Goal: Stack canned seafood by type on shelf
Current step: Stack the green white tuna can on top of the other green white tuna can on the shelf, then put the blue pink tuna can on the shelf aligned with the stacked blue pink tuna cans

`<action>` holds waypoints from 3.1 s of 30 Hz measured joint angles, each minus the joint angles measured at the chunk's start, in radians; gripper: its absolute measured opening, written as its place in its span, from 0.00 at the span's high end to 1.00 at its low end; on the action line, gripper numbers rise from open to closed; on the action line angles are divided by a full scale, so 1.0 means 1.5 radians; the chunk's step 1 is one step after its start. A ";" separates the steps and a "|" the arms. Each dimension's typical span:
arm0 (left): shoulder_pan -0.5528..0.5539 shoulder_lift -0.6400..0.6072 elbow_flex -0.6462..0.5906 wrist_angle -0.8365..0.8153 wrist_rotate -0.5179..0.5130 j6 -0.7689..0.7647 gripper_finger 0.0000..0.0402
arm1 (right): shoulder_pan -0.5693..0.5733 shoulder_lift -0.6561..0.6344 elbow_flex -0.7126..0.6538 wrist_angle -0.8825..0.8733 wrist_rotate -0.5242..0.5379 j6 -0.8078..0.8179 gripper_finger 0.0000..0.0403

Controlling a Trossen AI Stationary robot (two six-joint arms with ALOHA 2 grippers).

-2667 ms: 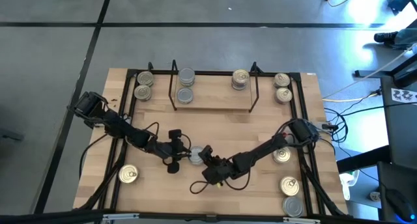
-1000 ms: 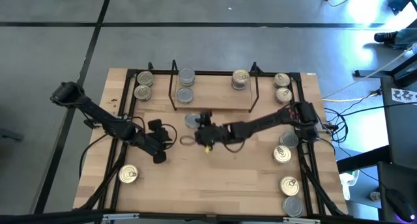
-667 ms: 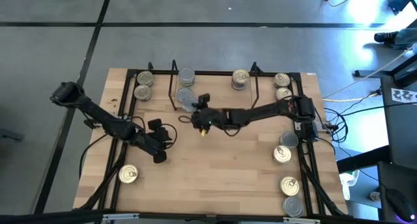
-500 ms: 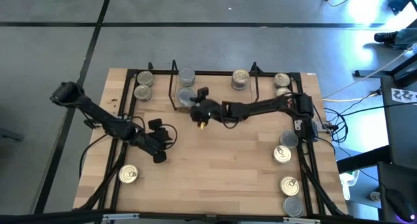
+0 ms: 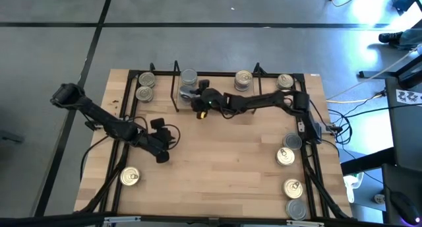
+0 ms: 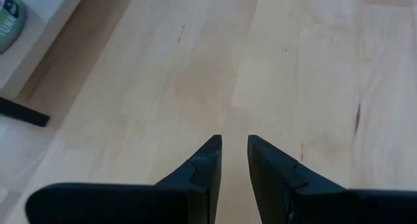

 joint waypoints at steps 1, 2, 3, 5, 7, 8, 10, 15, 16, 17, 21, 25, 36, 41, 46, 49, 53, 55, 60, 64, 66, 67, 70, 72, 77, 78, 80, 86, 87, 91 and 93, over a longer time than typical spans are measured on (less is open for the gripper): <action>0.003 0.000 0.000 0.000 0.000 0.002 0.82 | -0.002 0.006 0.009 -0.001 -0.002 -0.001 0.63; 0.005 0.000 0.000 0.000 0.000 0.005 0.82 | -0.004 0.013 0.017 -0.001 -0.003 -0.001 0.63; 0.008 0.000 0.000 0.000 0.000 0.009 0.82 | -0.004 0.021 0.026 -0.003 -0.003 -0.002 0.63; 0.012 0.000 0.000 0.000 0.000 0.010 0.82 | -0.009 0.036 0.041 -0.009 0.005 -0.007 0.63; 0.015 0.000 0.000 0.000 0.000 0.010 0.82 | -0.010 0.046 0.054 -0.027 0.010 -0.014 0.63; 0.015 0.000 0.000 0.000 0.000 0.010 0.82 | -0.013 0.049 0.059 -0.027 0.008 -0.014 0.63; 0.015 0.000 0.000 0.000 0.000 0.010 0.82 | -0.014 0.051 0.064 -0.032 0.010 -0.016 0.63; 0.015 0.000 0.000 -0.001 0.000 0.010 0.82 | -0.017 0.053 0.066 -0.038 0.017 -0.018 0.62; 0.015 0.000 0.000 0.000 0.000 0.010 0.82 | -0.017 0.053 0.066 -0.038 0.021 -0.019 0.61; 0.015 0.000 0.000 0.000 0.000 0.010 0.82 | -0.016 0.053 0.066 -0.039 0.021 -0.019 0.60; 0.015 0.000 0.000 0.000 0.000 0.010 0.82 | -0.016 0.053 0.066 -0.043 0.020 -0.028 0.52; 0.015 0.000 0.000 0.000 0.000 0.010 0.82 | -0.016 0.053 0.066 -0.052 0.020 -0.035 0.47; 0.015 0.000 0.000 0.000 0.001 0.009 0.82 | -0.006 0.054 0.066 -0.057 0.003 -0.035 0.31; 0.015 0.000 0.000 0.000 0.001 0.009 0.82 | -0.006 0.053 0.066 -0.058 0.024 -0.031 0.23; 0.015 0.000 0.000 0.000 0.001 0.008 0.82 | 0.002 0.048 0.068 -0.069 0.057 -0.037 0.20; 0.015 0.000 0.000 0.000 0.001 0.009 0.82 | 0.002 0.047 0.082 -0.091 0.056 -0.036 0.21; 0.015 0.000 0.000 0.000 0.001 0.009 0.82 | 0.003 0.046 0.092 -0.123 0.062 -0.034 0.21; 0.015 0.000 0.000 0.000 0.001 0.009 0.82 | 0.002 0.046 0.101 -0.148 0.063 -0.034 0.21; 0.015 0.000 0.000 0.000 0.001 0.010 0.82 | 0.002 0.046 0.112 -0.182 0.085 -0.034 0.21; 0.015 0.000 0.000 0.000 0.001 0.009 0.82 | 0.002 0.046 0.122 -0.203 0.092 -0.034 0.21; 0.015 0.000 0.000 0.000 0.001 0.009 0.82 | 0.002 0.046 0.123 -0.218 0.092 -0.036 0.21; 0.015 0.000 0.000 0.000 0.001 0.009 0.82 | 0.002 0.046 0.123 -0.225 0.091 -0.036 0.21; 0.015 0.000 0.000 0.000 0.001 0.009 0.82 | 0.002 0.046 0.123 -0.230 0.075 -0.036 0.21; 0.015 0.000 0.000 0.000 0.001 0.008 0.82 | 0.002 0.046 0.123 -0.230 0.073 -0.036 0.21; 0.015 0.000 0.000 0.000 0.001 0.008 0.82 | 0.002 0.046 0.123 -0.207 0.096 -0.035 0.21; 0.015 0.000 0.000 0.000 0.001 0.008 0.82 | 0.002 0.046 0.123 -0.199 0.102 -0.035 0.21; 0.015 0.000 0.000 0.000 0.001 0.007 0.82 | 0.002 0.045 0.123 -0.192 0.106 -0.037 0.21; 0.015 0.000 0.000 0.000 0.001 -0.005 0.82 | 0.004 0.045 0.123 -0.212 0.108 -0.052 0.21; 0.015 0.000 0.000 0.000 0.001 -0.005 0.82 | 0.006 0.045 0.123 -0.212 0.110 -0.052 0.21; 0.015 0.000 0.000 0.000 0.001 -0.002 0.82 | 0.014 0.041 0.123 -0.240 0.125 -0.052 0.21; 0.015 0.000 0.000 0.000 0.001 -0.003 0.82 | 0.016 0.036 0.123 -0.266 0.123 -0.040 0.21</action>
